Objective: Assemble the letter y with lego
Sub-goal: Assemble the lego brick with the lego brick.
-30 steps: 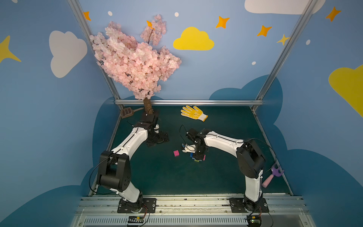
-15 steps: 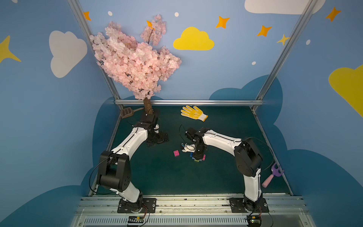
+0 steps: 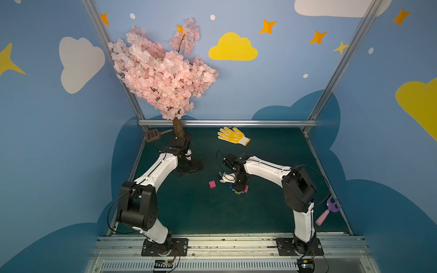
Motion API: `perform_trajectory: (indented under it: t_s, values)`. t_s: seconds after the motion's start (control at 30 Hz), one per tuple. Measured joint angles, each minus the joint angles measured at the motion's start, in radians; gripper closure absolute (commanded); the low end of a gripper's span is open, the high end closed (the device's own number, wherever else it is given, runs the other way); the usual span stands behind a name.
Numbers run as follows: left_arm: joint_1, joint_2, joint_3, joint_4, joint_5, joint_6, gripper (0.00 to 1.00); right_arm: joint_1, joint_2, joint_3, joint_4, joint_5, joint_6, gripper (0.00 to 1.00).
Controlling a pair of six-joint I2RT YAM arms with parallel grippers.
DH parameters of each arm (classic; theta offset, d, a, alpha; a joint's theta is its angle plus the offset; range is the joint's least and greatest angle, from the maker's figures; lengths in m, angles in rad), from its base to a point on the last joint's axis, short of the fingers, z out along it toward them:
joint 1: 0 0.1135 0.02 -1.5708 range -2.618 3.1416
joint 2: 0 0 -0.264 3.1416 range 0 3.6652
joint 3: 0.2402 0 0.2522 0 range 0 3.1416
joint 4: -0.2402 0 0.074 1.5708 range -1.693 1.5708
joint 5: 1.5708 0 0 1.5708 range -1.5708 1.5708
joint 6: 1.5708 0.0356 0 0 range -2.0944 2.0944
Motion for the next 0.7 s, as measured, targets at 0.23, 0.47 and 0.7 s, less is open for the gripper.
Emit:
perform_trajectory:
  t_s: [0.23,0.47,0.7]
  values:
    - [0.000,0.000,0.000,0.000,0.000,0.000,0.00,-0.026,0.000,-0.001,0.001,-0.051,0.002,1.00]
    - [0.000,0.000,0.000,0.000,0.000,0.000,0.00,-0.047,0.000,-0.004,0.003,-0.099,0.011,1.00]
    - [0.000,0.000,0.000,0.000,0.001,0.000,0.00,-0.046,-0.002,-0.004,0.003,-0.084,0.021,1.00]
